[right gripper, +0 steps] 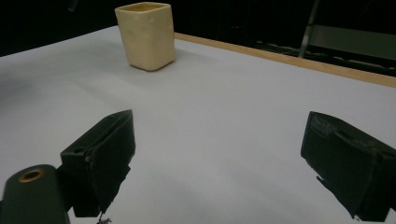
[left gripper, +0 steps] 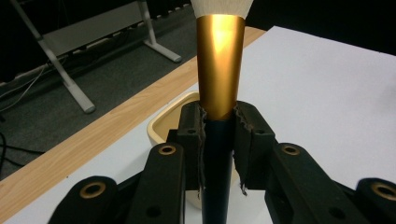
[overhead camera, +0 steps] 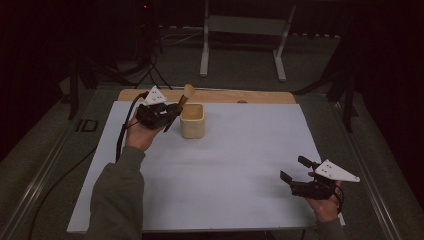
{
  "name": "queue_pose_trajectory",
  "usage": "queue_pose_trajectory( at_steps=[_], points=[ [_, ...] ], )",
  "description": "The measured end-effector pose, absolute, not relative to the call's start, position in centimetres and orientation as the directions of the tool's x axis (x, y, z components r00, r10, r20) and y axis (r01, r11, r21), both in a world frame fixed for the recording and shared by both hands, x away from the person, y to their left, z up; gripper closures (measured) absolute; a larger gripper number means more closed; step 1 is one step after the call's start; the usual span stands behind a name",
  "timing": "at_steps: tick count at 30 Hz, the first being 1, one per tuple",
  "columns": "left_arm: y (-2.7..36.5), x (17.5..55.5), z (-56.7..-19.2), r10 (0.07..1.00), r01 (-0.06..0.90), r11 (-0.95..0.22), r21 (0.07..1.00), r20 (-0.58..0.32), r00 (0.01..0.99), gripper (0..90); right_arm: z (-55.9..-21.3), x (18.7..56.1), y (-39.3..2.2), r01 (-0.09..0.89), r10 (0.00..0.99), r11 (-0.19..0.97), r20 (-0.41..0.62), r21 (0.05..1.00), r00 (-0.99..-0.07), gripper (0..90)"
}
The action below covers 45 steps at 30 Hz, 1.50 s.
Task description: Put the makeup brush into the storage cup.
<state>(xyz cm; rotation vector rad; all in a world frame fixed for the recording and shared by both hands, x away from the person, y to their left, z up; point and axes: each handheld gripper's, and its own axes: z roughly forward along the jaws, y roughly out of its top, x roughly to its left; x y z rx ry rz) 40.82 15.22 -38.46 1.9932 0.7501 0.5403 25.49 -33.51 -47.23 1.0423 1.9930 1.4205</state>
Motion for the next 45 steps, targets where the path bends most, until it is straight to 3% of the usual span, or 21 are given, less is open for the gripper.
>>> queue_pose_trajectory(
  at_steps=[45],
  points=[
    [14.35,41.36,-37.65,0.771,0.234,-0.281,0.931,0.074,0.633,74.8,-47.22,25.50,-33.61,0.308,0.801,0.168,0.052,0.936,-0.596,10.0]
  ],
)
